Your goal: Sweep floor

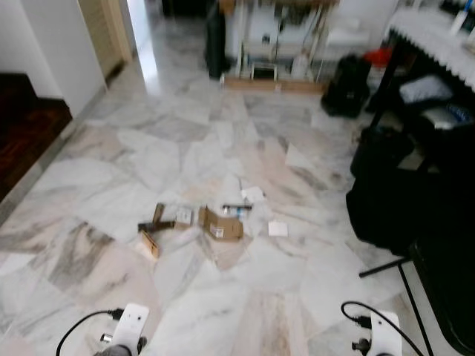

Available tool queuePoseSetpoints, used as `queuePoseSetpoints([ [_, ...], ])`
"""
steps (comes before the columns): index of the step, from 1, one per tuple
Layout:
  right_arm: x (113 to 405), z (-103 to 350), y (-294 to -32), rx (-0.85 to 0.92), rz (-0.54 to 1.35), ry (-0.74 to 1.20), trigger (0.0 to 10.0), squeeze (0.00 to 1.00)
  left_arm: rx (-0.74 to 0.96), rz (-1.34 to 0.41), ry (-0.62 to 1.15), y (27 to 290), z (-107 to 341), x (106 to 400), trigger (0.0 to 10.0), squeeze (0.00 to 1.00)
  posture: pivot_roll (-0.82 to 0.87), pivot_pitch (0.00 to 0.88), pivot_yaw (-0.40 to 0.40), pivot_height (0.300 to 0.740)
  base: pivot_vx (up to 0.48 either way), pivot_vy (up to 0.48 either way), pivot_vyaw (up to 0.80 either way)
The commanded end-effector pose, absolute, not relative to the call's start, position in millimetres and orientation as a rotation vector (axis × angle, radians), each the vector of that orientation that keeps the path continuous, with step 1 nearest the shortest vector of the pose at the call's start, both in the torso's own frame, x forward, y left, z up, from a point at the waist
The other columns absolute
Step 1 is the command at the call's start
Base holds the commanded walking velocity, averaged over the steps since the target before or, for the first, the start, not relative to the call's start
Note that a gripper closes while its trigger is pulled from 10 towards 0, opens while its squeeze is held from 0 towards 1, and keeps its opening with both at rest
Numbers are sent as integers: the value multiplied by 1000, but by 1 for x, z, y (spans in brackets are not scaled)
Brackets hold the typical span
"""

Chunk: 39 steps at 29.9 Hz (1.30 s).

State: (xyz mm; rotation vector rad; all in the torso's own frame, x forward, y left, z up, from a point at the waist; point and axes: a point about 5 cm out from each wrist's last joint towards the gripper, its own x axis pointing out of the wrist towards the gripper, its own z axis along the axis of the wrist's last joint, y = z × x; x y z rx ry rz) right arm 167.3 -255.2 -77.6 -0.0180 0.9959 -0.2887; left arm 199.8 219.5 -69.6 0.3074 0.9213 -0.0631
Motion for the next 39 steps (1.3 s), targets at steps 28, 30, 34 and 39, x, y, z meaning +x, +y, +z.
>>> queuePoseSetpoints([
  [28, 192, -80, -183, 94, -52, 933, 10000, 0, 21, 152, 963, 239, -82, 163, 10000, 0, 12, 53, -124, 740, 101, 0, 0],
  [30, 192, -80, -184, 93, -52, 932, 10000, 0, 19, 152, 963, 240, -82, 163, 10000, 0, 11, 55, -125, 740, 0, 0, 0],
  [34, 192, -80, -184, 93, -53, 932, 10000, 0, 16, 153, 963, 240, -82, 163, 10000, 0, 11, 55, -125, 740, 0, 0, 0],
  [39, 191, -81, -184, 84, -49, 937, 10000, 0, 16, 152, 965, 239, -83, 162, 10000, 0, 12, 60, -124, 740, 0, 0, 0],
])
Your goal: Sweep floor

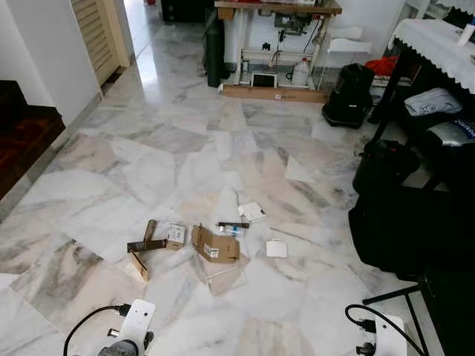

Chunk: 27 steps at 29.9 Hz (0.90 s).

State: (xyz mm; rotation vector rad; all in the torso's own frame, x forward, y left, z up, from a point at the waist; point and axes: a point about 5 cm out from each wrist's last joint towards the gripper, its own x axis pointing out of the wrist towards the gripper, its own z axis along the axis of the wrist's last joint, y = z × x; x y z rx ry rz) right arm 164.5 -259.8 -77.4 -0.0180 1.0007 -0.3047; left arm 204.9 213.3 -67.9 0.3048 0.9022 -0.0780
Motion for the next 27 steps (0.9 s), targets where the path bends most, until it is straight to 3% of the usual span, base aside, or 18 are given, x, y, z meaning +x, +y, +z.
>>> queuePoseSetpoints([
  [1, 191, -81, -184, 85, -49, 937, 10000, 0, 16, 152, 965, 239, -83, 162, 10000, 0, 12, 60, -124, 740, 0, 0, 0],
  [27, 188, -82, -184, 85, -48, 957, 10000, 0, 29, 139, 982, 236, -84, 161, 10000, 0, 11, 67, -127, 740, 0, 0, 0],
])
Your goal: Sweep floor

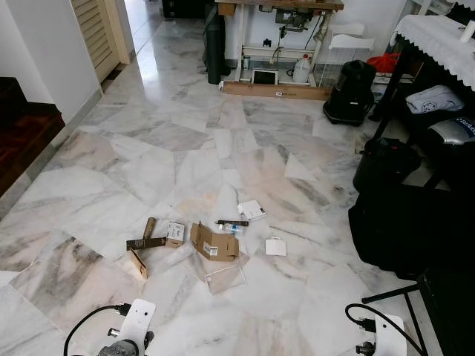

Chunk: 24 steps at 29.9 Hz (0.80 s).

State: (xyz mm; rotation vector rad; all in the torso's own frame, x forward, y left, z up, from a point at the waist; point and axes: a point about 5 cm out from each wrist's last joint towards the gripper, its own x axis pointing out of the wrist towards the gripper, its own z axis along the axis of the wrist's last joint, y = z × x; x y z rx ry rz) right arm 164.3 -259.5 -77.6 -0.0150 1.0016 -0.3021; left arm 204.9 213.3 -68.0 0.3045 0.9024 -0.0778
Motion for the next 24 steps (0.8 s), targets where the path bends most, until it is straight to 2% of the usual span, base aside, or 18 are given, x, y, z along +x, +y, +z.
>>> queuePoseSetpoints([
  [1, 187, -83, -184, 85, -48, 959, 10000, 0, 28, 138, 983, 236, -84, 161, 10000, 0, 11, 67, -127, 740, 0, 0, 0],
  [24, 184, -85, -182, 49, -30, 984, 10000, 0, 27, 132, 985, 232, -85, 161, 10000, 0, 8, 70, -125, 740, 0, 0, 0],
])
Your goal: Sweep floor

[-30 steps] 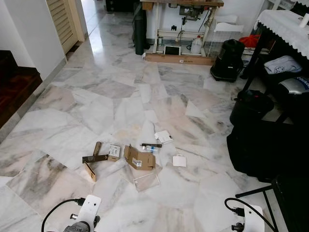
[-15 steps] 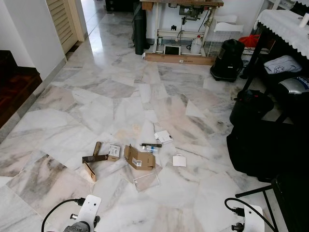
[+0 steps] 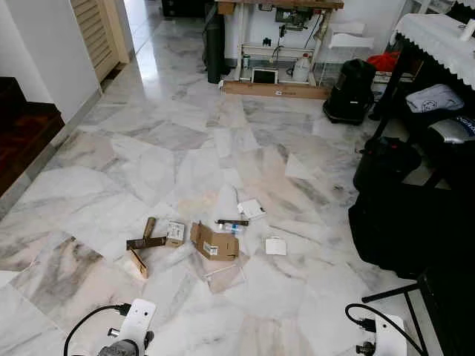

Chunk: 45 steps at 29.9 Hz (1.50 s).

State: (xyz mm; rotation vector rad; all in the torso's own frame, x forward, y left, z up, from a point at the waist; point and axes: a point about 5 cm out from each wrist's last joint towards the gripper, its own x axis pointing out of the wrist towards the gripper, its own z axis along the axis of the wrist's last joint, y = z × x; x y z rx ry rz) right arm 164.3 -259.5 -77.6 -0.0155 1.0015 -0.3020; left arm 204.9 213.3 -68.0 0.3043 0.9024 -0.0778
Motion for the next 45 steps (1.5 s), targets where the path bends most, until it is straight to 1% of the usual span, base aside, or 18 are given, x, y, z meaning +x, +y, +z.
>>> queuePoseSetpoints([
  [1, 184, -85, -182, 49, -30, 984, 10000, 0, 27, 132, 985, 232, -85, 161, 10000, 0, 8, 70, -125, 740, 0, 0, 0],
  [15, 183, -85, -182, 57, -33, 982, 10000, 0, 27, 130, 986, 230, -86, 161, 10000, 0, 9, 70, -126, 740, 0, 0, 0],
  [18, 182, -85, -183, 82, -36, 975, 10000, 0, 30, 149, 974, 255, -80, 156, 10000, 0, 12, 64, -128, 740, 0, 0, 0],
  [19, 182, -85, -183, 84, -35, 975, 10000, 0, 31, 153, 974, 259, -80, 154, 10000, 0, 13, 63, -127, 740, 0, 0, 0],
  [22, 182, -85, -182, 84, -36, 975, 10000, 0, 32, 154, 978, 259, -80, 153, 10000, 0, 13, 63, -127, 740, 0, 0, 0],
  [26, 182, -85, -182, 83, -36, 974, 10000, 0, 31, 150, 984, 253, -82, 153, 10000, 0, 12, 64, -126, 740, 0, 0, 0],
  [36, 182, -85, -189, 52, -45, 972, 10000, 0, 6, 121, 978, 219, -88, 162, 10000, 0, 5, 57, -116, 740, 0, 0, 0],
  [40, 182, -84, -191, 33, -60, 976, 10000, 0, 16, 103, 967, 213, -87, 167, 10000, 0, -1, 52, -108, 740, 0, 0, 0],
  [42, 183, -84, -192, 22, -73, 981, 10000, 0, 40, 92, 952, 217, -84, 172, 10000, 0, -1, 49, -105, 740, 0, 0, 0],
  [43, 183, -84, -193, 15, -79, 983, 10000, 0, 59, 92, 942, 226, -80, 174, 10000, 0, -3, 45, -100, 740, 0, 0, 0],
  [45, 182, -84, -195, -7, -97, 996, 10000, 0, 83, 90, 929, 235, -76, 178, 10000, 0, -4, 39, -95, 740, 0, 0, 0],
])
